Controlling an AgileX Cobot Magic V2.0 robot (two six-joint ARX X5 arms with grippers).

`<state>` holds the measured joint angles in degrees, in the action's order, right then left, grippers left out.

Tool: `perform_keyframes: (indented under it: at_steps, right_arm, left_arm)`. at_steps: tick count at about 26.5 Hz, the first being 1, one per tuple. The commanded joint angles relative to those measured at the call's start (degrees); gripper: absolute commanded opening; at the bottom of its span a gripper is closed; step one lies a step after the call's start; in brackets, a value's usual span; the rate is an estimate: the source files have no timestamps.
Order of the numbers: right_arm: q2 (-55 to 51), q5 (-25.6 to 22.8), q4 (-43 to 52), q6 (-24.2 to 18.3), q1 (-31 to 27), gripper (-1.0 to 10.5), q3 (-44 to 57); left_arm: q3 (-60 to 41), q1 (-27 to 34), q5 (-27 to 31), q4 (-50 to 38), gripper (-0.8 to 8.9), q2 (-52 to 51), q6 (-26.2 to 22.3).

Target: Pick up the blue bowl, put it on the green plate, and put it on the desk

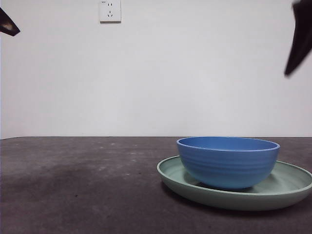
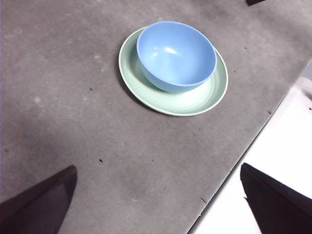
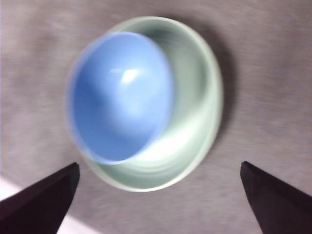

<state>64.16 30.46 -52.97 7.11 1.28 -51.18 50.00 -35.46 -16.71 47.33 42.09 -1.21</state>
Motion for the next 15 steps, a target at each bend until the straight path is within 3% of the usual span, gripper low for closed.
perform_keyframes:
  at_steps: [1, 6, 10, 15]
  right_arm:
    - [4.33, -3.98, 0.70, -2.14, 0.11, 5.9, -0.79]
    - [10.95, -7.89, 1.36, -5.09, 0.11, 5.9, -0.79]
    - [15.76, -8.24, 4.42, -5.92, 0.11, 5.9, -0.79]
    - [19.26, -8.09, 8.26, -6.32, 1.97, 5.0, -0.79]
  left_arm:
    - [0.74, -0.22, -0.28, -0.66, 5.62, -0.61, -0.94]
    - [0.83, -0.22, -0.31, -0.66, 5.62, -2.73, -0.92]
    - [0.83, -0.22, -0.31, -0.72, 5.62, -5.46, -0.92]
    - [0.83, -0.22, -0.28, -0.70, 5.62, -8.26, -0.92]
